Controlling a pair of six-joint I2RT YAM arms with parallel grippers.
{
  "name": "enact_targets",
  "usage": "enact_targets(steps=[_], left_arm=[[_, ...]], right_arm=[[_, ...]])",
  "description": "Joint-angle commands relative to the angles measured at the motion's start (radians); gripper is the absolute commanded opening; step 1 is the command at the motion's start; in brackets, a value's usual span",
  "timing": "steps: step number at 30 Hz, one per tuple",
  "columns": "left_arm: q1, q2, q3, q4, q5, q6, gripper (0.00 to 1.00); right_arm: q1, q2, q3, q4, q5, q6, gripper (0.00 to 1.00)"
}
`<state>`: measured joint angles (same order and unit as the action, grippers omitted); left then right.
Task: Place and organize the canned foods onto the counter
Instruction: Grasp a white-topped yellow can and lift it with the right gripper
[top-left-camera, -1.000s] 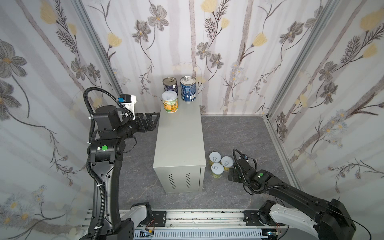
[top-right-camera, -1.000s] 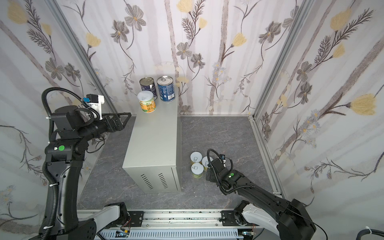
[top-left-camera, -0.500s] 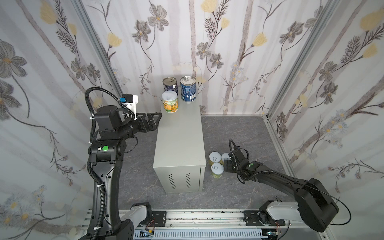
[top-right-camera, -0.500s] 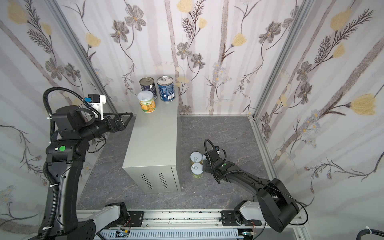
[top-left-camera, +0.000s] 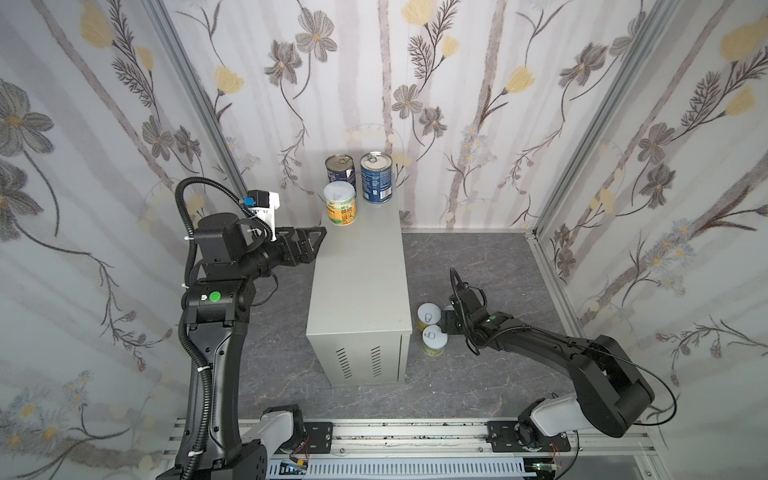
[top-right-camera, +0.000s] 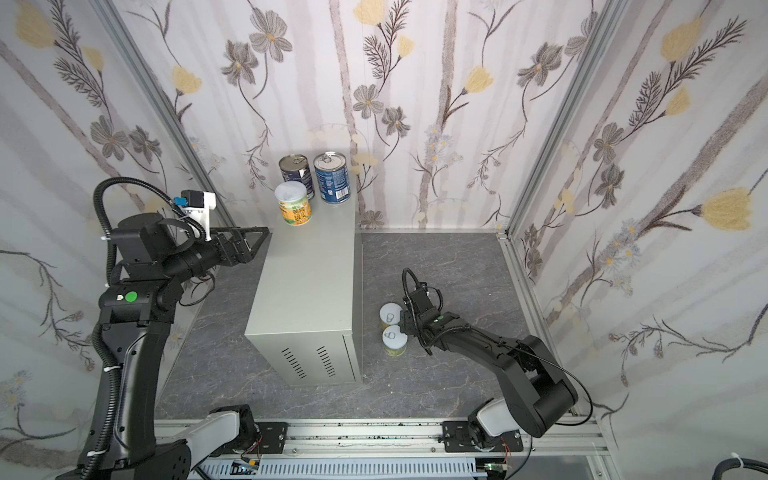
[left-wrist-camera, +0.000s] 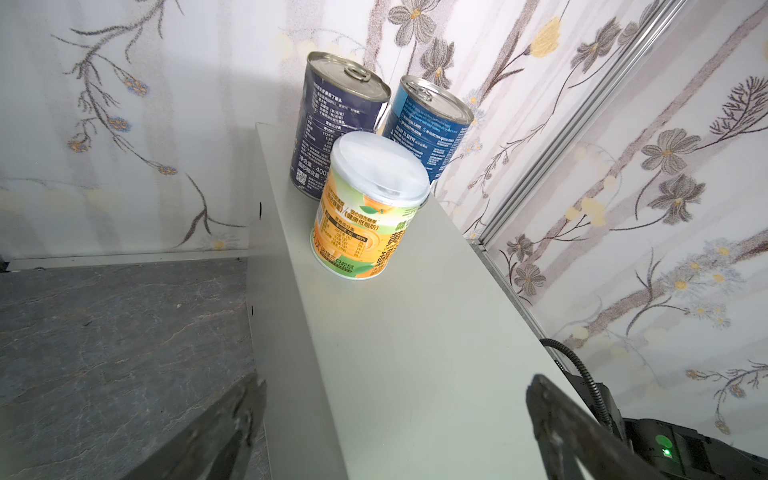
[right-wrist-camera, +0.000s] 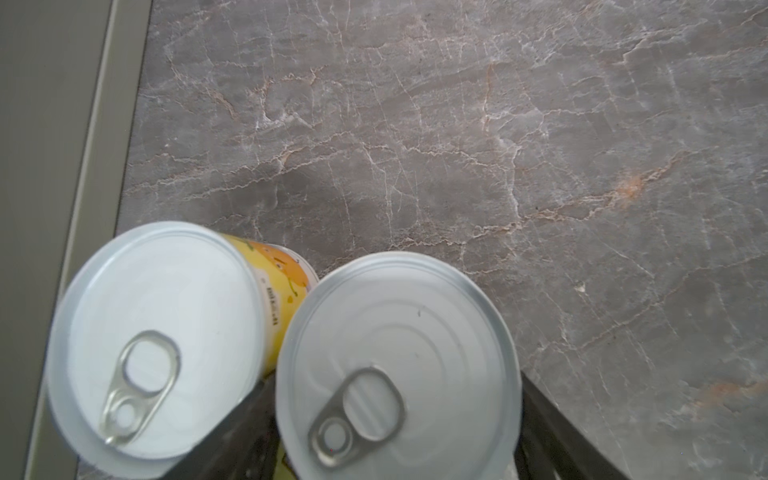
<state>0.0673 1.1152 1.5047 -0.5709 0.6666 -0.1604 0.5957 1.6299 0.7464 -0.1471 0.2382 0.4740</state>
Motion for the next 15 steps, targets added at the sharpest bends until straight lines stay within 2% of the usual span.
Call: enact_targets(steps=[1, 10, 15], left_arm=[[0.0, -0.006, -0.007, 0.041, 0.014, 0.001, 1.0], [-0.003, -0.009, -0.021, 0.055, 0.022, -0.004, 1.0], [-0.005, -0.011, -0.036, 0.063, 0.023, -0.004, 1.0]], right_arm=[[-0.005, 0.019, 0.028, 0.052, -0.01, -0.017, 0.77], [-0.005, -0.026, 0.032, 0.04, 0.022, -0.031, 0.67], [-0.005, -0.148, 0.063, 0.009, 0.053, -0.089, 0.65]])
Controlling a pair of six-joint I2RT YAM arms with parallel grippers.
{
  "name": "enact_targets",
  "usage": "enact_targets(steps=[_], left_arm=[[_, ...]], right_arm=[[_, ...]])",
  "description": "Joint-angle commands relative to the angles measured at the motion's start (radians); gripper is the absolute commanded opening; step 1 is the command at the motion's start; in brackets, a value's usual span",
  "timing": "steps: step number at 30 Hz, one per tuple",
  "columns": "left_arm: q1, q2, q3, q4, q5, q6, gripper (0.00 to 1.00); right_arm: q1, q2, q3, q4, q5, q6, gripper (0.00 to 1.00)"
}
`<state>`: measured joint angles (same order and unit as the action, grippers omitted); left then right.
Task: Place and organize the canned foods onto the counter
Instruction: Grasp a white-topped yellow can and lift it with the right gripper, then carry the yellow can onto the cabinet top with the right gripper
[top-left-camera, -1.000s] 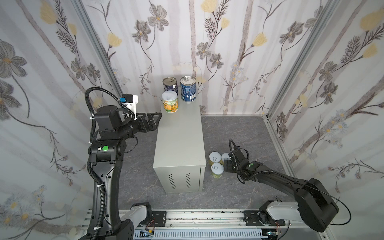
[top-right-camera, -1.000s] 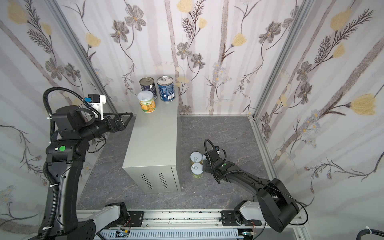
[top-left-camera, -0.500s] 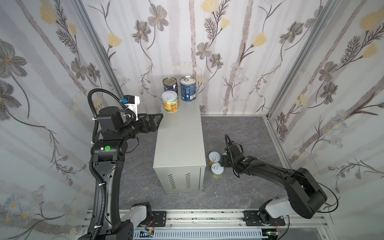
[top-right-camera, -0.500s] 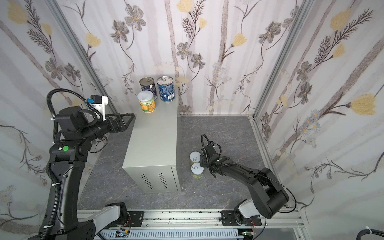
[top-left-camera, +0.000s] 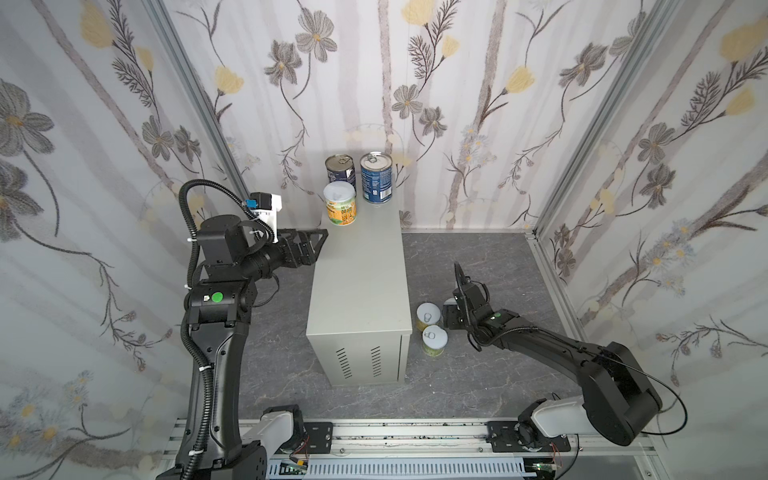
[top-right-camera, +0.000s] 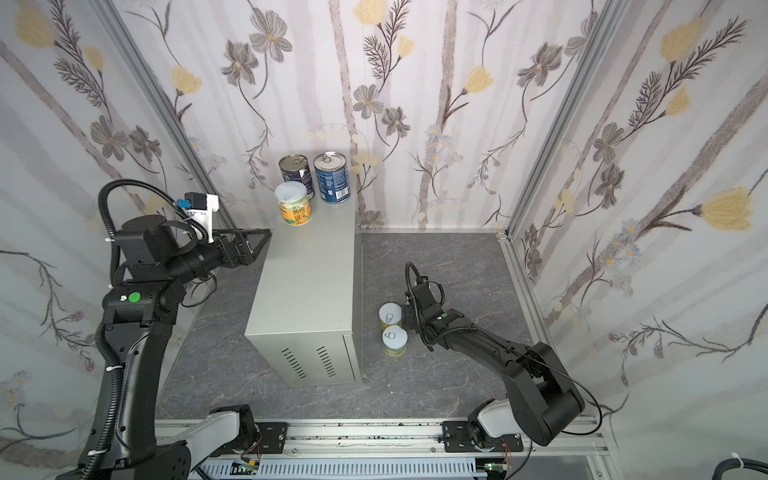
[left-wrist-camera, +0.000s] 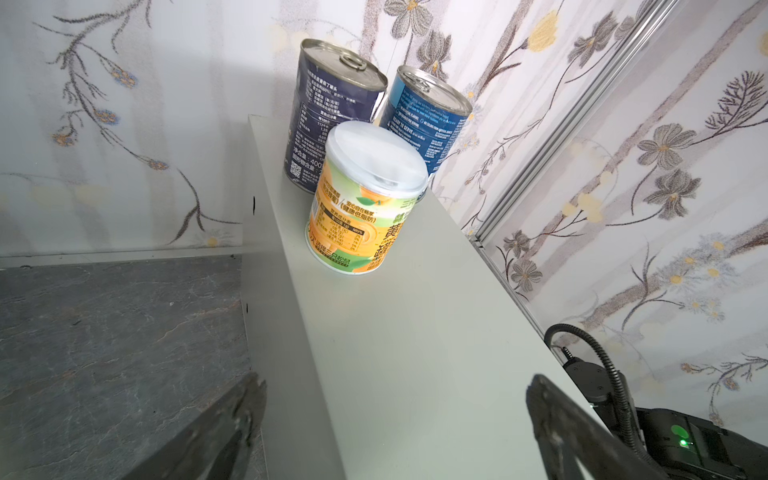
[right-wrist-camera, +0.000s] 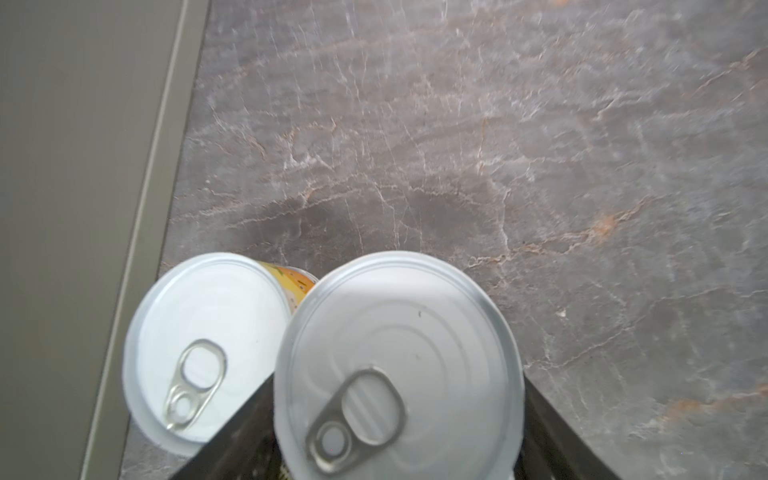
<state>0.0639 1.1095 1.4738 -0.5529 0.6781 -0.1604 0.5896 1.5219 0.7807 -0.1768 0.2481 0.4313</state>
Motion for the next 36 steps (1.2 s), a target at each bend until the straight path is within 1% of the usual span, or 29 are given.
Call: enact_targets(steps=[1, 7, 10, 14, 18, 20, 23, 26, 33, 36], left_arm=[[-0.002, -0.005, -0.006, 0.045, 0.012, -0.004, 1.0], [-0.003, -0.006, -0.013, 0.044, 0.023, 0.007, 1.0], [-0.003, -0.009, -0.013, 0.045, 0.036, 0.009, 1.0], [-0.004, -0.011, -0.013, 0.033, 0.088, 0.029, 1.0], [-0.004, -0.01, 0.001, 0.002, 0.085, 0.06, 1.0], [-0.006, -0.011, 0.006, -0.005, 0.083, 0.065, 1.0], [-0.006, -0.016, -0.003, -0.003, 0.08, 0.07, 1.0], [-0.006, -0.019, -0.009, 0.002, 0.082, 0.07, 1.0], [-0.007, -0.023, -0.009, -0.002, 0.066, 0.069, 1.0], [-0.007, -0.025, -0.009, -0.003, 0.061, 0.069, 1.0]], right_arm=[[0.001, -0.061, 0.045, 0.028, 0.035, -0.068, 0.65], [0.001, -0.186, 0.213, -0.014, -0.041, -0.218, 0.64], [0.002, -0.206, 0.337, -0.031, -0.114, -0.288, 0.64], [0.003, -0.155, 0.543, -0.097, -0.234, -0.353, 0.64], [0.005, -0.077, 0.721, -0.141, -0.35, -0.361, 0.64], [0.018, -0.024, 0.826, -0.189, -0.386, -0.36, 0.63], [0.055, 0.063, 0.97, -0.274, -0.397, -0.367, 0.64], [0.106, 0.17, 1.114, -0.367, -0.374, -0.379, 0.65], [0.18, 0.379, 1.429, -0.557, -0.261, -0.369, 0.66], [0.196, 0.431, 1.506, -0.598, -0.234, -0.366, 0.67]])
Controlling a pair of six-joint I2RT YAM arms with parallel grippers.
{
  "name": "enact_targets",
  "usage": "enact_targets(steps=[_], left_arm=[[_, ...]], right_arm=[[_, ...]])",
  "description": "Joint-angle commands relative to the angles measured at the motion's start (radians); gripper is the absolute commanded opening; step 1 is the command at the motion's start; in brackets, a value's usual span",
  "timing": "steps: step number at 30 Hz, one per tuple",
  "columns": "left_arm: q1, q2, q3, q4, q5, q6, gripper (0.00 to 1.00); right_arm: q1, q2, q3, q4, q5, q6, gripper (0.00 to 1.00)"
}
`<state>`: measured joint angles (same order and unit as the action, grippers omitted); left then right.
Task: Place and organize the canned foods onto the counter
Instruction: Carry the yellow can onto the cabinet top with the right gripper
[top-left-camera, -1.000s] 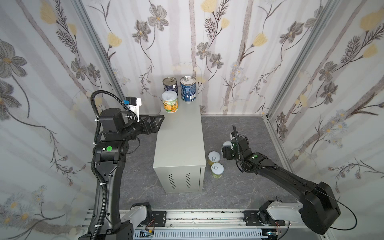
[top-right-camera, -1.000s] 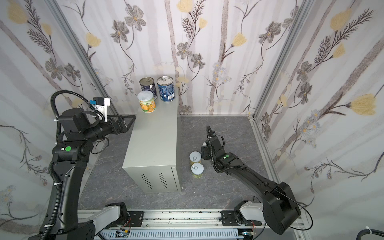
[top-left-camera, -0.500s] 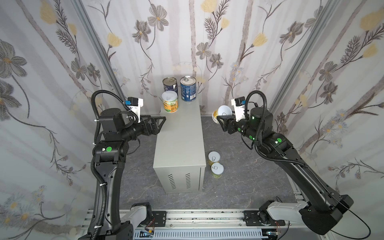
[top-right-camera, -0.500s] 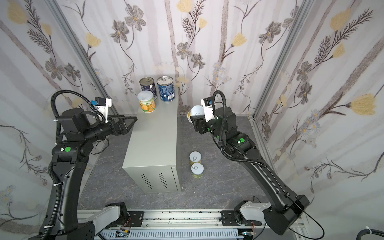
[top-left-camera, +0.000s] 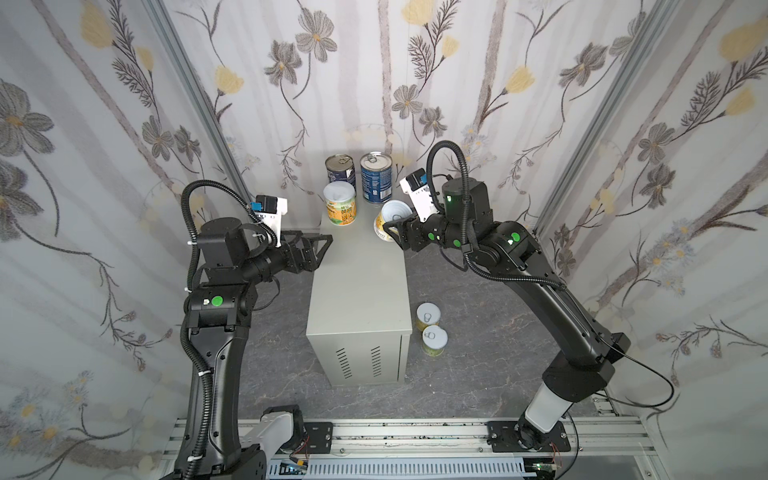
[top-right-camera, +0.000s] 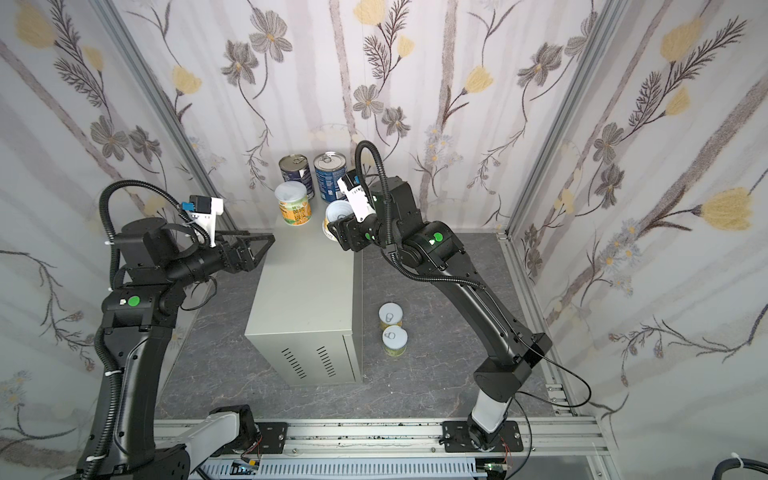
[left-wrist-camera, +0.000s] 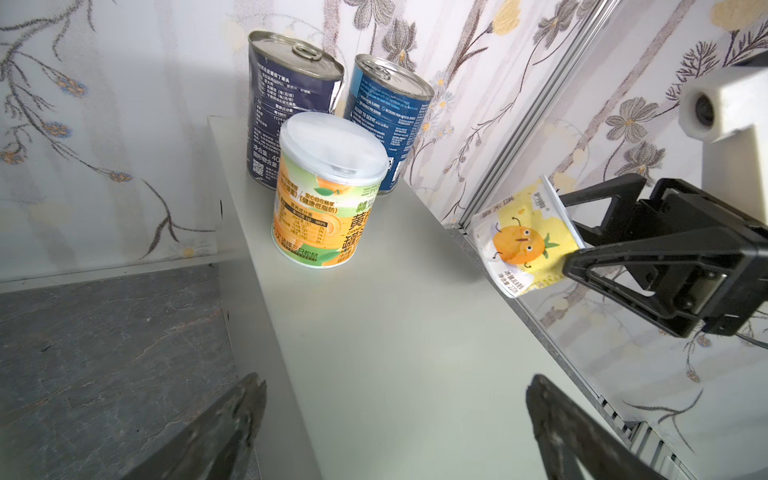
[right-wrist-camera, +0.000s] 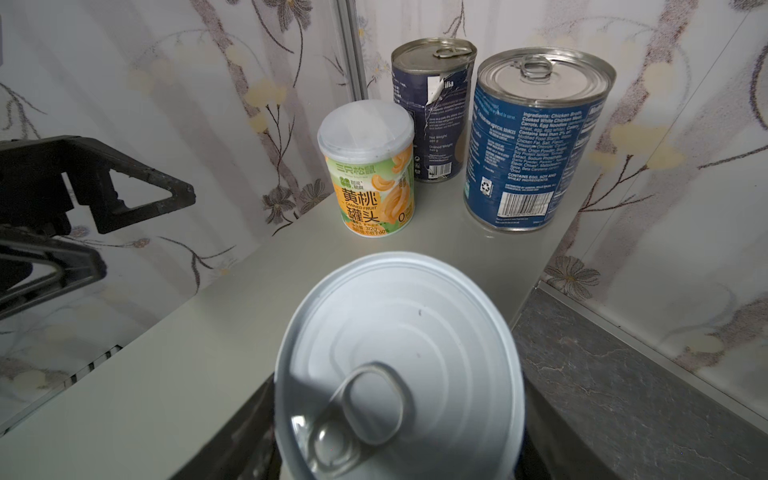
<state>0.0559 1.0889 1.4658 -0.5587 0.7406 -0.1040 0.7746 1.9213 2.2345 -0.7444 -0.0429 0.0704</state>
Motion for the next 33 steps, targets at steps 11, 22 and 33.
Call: enact_targets(steps=[11, 22, 33], left_arm=[[-0.001, -0.004, 0.004, 0.008, -0.018, 0.006, 1.0], [-0.002, -0.001, 0.004, 0.012, -0.02, 0.003, 1.0], [-0.002, 0.002, 0.001, 0.02, -0.017, -0.005, 1.0]], right_arm=[[0.048, 0.085, 0.075, -0.035, 0.077, -0.011, 0.72], [0.083, 0.109, 0.075, 0.009, 0.066, -0.004, 0.79], [0.102, 0.084, 0.045, 0.041, 0.075, -0.012, 0.89]])
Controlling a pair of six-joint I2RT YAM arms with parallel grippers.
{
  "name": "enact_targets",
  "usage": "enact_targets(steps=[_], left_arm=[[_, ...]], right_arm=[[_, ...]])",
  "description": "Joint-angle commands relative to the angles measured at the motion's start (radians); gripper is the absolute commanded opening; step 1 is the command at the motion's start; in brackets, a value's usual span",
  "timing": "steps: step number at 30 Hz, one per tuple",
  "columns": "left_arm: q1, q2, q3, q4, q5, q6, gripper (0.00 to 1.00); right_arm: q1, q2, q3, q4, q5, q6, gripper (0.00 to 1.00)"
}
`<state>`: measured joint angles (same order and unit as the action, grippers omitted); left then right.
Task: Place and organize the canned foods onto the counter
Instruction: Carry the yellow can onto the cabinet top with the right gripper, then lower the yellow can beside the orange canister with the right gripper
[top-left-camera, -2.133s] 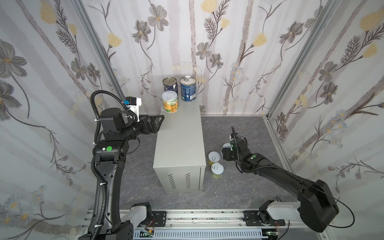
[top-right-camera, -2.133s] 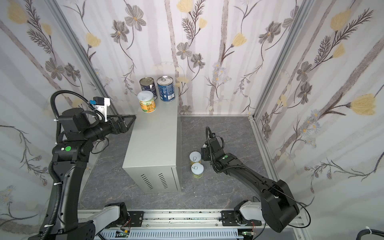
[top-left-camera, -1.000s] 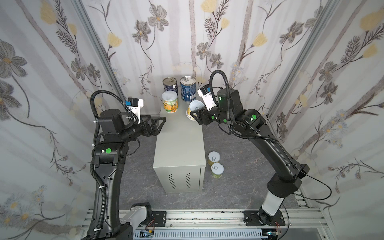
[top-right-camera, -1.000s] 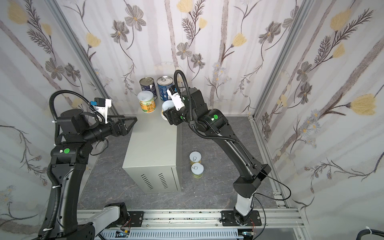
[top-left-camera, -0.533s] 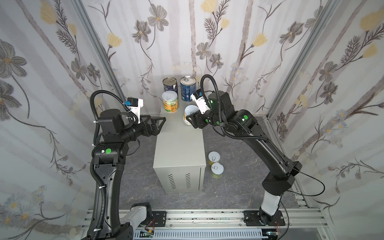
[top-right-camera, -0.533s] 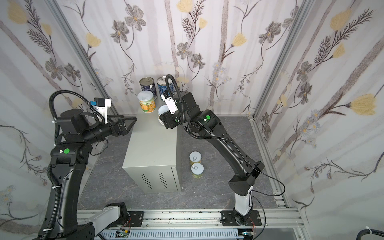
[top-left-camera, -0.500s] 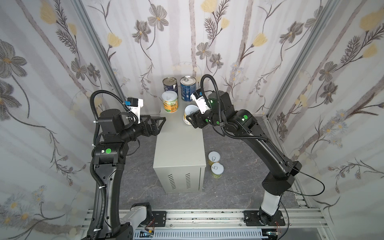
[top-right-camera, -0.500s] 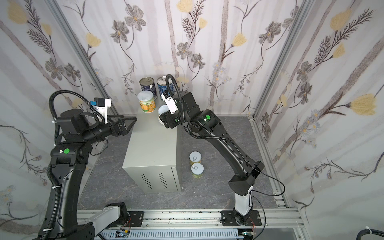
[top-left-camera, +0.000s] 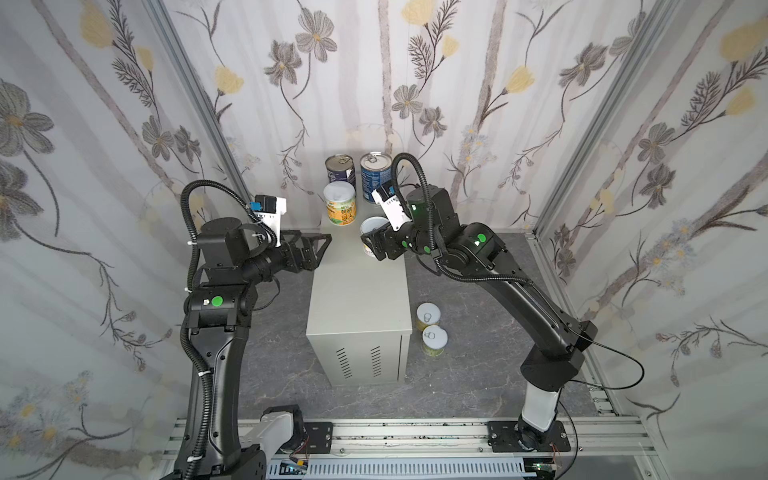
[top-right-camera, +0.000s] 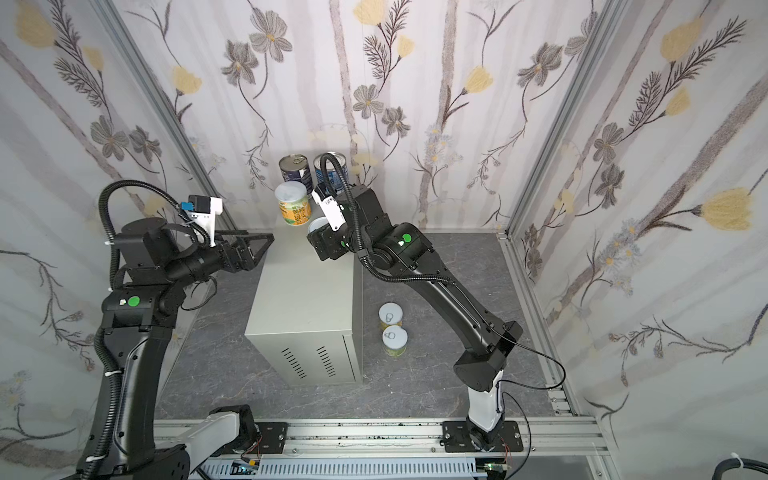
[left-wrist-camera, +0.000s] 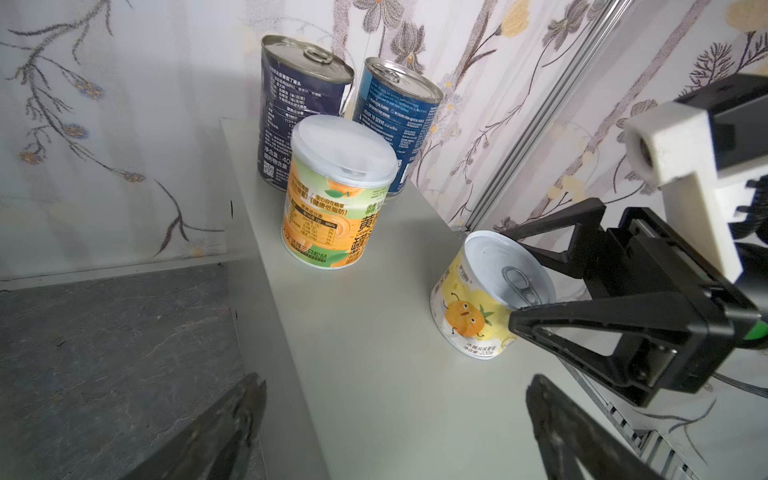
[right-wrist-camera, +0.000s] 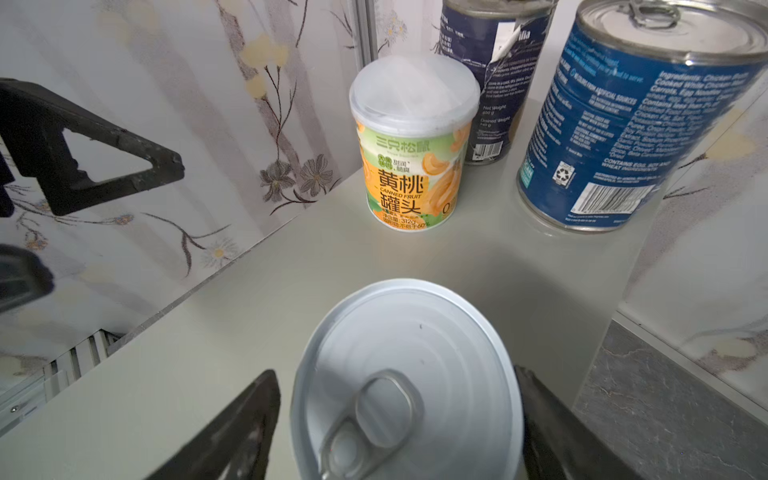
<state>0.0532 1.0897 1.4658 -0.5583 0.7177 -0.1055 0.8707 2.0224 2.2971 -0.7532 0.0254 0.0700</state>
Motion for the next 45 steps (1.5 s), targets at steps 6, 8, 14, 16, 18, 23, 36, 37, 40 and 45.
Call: enact_targets(steps=[6, 8, 14, 16, 18, 23, 36, 37, 40, 45], left_arm=[[0.0, 0.002, -0.002, 0.024, 0.007, -0.007, 1.0], [0.0, 0.002, -0.002, 0.026, 0.007, -0.01, 1.0], [0.0, 0.001, -0.005, 0.032, 0.007, -0.015, 1.0], [0.0, 0.001, -0.005, 0.031, 0.007, -0.016, 1.0], [0.0, 0.002, -0.005, 0.032, 0.008, -0.015, 1.0], [0.0, 0.004, -0.005, 0.029, 0.007, -0.015, 1.0], [-0.001, 0.007, -0.005, 0.028, 0.002, -0.011, 1.0], [-0.001, 0.007, -0.005, 0.028, 0.003, -0.012, 1.0], [-0.001, 0.009, -0.005, 0.029, 0.003, -0.012, 1.0], [-0.002, 0.009, -0.005, 0.032, 0.001, -0.013, 1.0]], right_arm=[[0.008, -0.12, -0.222, 0.156, 0.057, 0.013, 0.94], [0.008, -0.163, -0.308, 0.212, 0.066, 0.02, 0.94], [0.007, -0.235, -0.452, 0.332, 0.055, 0.039, 0.92], [0.008, -0.24, -0.47, 0.354, 0.052, 0.04, 0.9], [0.007, -0.238, -0.473, 0.368, 0.045, 0.042, 0.9], [0.008, -0.226, -0.476, 0.398, 0.035, 0.046, 0.89], [-0.018, -0.183, -0.474, 0.463, 0.072, 0.048, 0.74], [-0.025, -0.18, -0.473, 0.472, 0.071, 0.05, 0.73], [-0.035, -0.167, -0.463, 0.492, 0.052, 0.05, 0.7], [-0.082, -0.123, -0.416, 0.495, 0.02, 0.042, 0.67]])
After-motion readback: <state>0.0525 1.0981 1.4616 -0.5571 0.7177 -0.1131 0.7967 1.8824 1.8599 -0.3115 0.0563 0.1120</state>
